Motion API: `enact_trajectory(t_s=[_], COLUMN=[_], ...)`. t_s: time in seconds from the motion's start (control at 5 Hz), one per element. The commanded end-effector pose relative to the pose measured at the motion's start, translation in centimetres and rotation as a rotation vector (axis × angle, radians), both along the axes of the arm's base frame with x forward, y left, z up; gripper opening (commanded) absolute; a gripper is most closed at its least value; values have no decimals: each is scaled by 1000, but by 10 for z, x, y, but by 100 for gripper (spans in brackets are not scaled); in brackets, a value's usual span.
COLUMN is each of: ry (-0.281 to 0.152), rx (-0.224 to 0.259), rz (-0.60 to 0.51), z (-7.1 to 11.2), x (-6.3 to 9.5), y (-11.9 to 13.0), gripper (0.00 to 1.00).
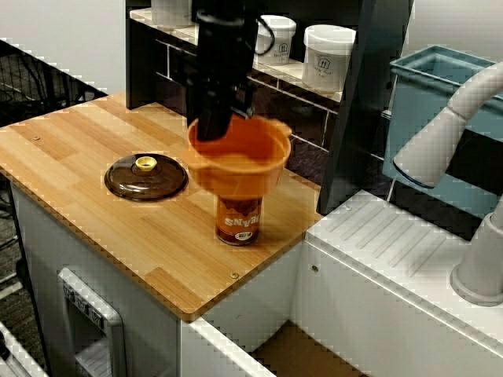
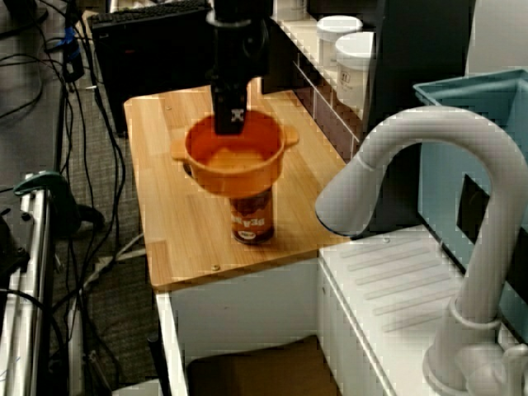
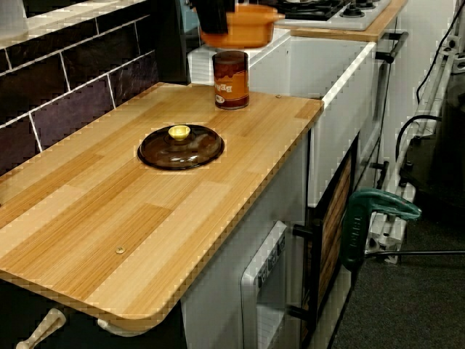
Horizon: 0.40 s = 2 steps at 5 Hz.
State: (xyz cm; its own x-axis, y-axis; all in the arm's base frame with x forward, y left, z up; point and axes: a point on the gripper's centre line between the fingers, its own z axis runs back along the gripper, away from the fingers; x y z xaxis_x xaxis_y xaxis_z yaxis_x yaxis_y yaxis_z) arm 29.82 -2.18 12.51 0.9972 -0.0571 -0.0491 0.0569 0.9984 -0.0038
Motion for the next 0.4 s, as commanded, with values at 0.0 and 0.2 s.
enact_trajectory(t_s=[0.0, 0.2], ry=[-112, -127], rx=[-62, -51], rz=[7, 31], z=[65, 66], x=[-11, -13], y=[32, 57], gripper=[0, 0])
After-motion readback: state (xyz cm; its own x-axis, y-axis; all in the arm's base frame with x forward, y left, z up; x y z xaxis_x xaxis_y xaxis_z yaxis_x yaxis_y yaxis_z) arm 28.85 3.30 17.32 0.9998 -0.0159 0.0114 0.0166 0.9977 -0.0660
